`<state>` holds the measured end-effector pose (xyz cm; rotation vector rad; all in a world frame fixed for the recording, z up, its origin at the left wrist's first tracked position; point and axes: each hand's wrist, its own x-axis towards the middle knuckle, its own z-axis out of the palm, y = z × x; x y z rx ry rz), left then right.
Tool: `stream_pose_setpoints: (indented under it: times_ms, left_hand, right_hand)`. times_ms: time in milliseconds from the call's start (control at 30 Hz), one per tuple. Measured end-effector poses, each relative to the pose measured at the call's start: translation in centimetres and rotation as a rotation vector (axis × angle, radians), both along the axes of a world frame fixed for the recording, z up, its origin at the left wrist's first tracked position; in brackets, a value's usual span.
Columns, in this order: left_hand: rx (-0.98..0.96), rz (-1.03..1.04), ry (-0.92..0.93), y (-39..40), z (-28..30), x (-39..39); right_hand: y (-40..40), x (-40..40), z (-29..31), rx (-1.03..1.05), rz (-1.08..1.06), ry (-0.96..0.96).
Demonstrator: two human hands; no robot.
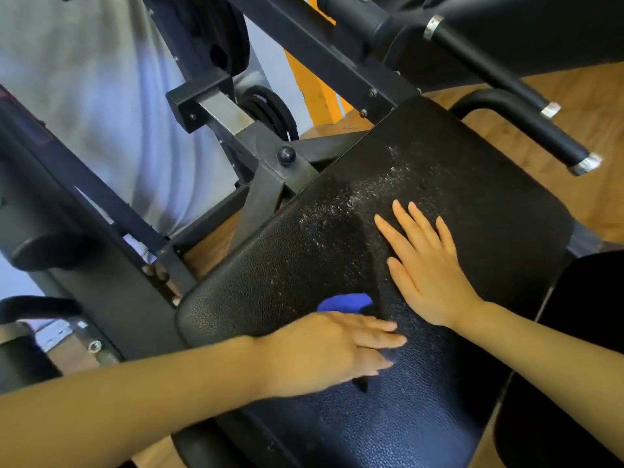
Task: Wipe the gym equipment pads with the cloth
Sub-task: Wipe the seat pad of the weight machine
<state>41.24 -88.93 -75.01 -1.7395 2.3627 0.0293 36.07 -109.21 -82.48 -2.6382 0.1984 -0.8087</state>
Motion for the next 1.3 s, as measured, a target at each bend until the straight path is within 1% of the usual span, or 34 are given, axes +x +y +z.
stream_pose_setpoints:
  times_ms: [33,67,100,167,200,233,267,367,433,533,667,733,800,867,933,967,1033,1067,1100,1133,1167,1233,1300]
  left_hand:
    - [0.053,-0.057,0.001,-0.2,0.3,0.7]
    - [0.035,-0.095,-0.051,-1.1,1.6,2.5]
    - [-0.020,-0.089,-0.124,-2.2,3.4,4.5]
    - [-0.229,0.010,-0.275,-4.5,7.6,8.3]
    - [-0.327,0.068,-0.289,-4.9,8.6,9.2]
    - [-0.386,0.104,-0.261,-4.7,8.3,9.1]
    - [-0.383,0.117,-0.213,-3.8,7.1,8.1]
    - [-0.152,0.078,-0.019,0.0,2.8,2.9]
    - [-0.064,0.076,0.090,0.7,2.0,2.5]
    - [-0.044,0.083,0.066,0.0,3.1,3.4]
    - [-0.109,0.107,0.041,1.1,3.0,2.8]
    - [-0.202,0.161,0.016,1.4,3.8,2.8]
    - [-0.301,0.270,0.116,1.3,5.1,2.5]
    - [-0.389,0.427,0.329,0.9,6.8,2.2]
    - [-0.485,0.560,0.484,0.4,7.9,2.2]
    - [-0.533,0.598,0.518,0.2,8.4,2.2]
    - [-0.613,0.625,0.576,-0.2,8.9,2.2]
    - [-0.648,0.629,0.607,-0.4,9.1,2.2]
    - [-0.683,0.625,0.605,-0.4,9.3,2.3]
    - [-0.732,0.612,0.555,-0.4,9.5,2.4]
    - [-0.792,0.594,0.467,-0.4,9.7,2.6]
    - [-0.885,0.589,0.359,-0.2,9.9,2.9]
    - [-0.857,0.643,0.362,0.3,10.0,3.0]
  right_hand:
    - [0.0,0.0,0.0,0.000,0.002,-0.006]
    - [0.0,0.0,0.1,0.002,0.003,-0.013]
    - [0.0,0.0,0.2,0.002,0.003,-0.016]
    - [0.0,0.1,0.2,0.003,0.007,-0.015]
    - [0.0,0.1,0.1,0.001,0.006,-0.013]
    - [0.0,0.1,0.1,-0.002,0.004,-0.012]
    - [0.0,0.1,0.0,-0.006,0.003,-0.014]
    - [-0.1,0.0,-0.1,0.000,0.003,-0.022]
    - [0.0,-0.1,-0.1,0.002,0.003,-0.027]
    - [0.0,0.0,0.0,-0.006,-0.006,-0.024]
    - [0.2,-0.1,0.2,-0.016,-0.009,-0.005]
    - [0.2,-0.2,0.5,-0.017,-0.020,-0.004]
    - [0.3,-0.1,1.2,-0.023,-0.028,-0.042]
    - [0.7,0.1,2.4,0.012,0.005,-0.140]
    - [1.4,0.4,4.2,0.141,0.053,-0.254]
    - [1.8,0.5,5.3,0.269,0.081,-0.294]
    - [2.9,0.6,7.8,0.603,0.157,-0.305]
    - [3.5,0.6,9.1,0.811,0.218,-0.279]
    - [4.0,0.6,10.3,1.041,0.286,-0.225]
    - [4.4,0.5,11.3,1.257,0.342,-0.130]
    - [4.7,0.4,12.0,1.415,0.384,-0.032]
    - [5.3,0.2,12.7,1.551,0.465,0.091]
    - [6.0,-0.1,12.6,1.615,0.539,0.139]
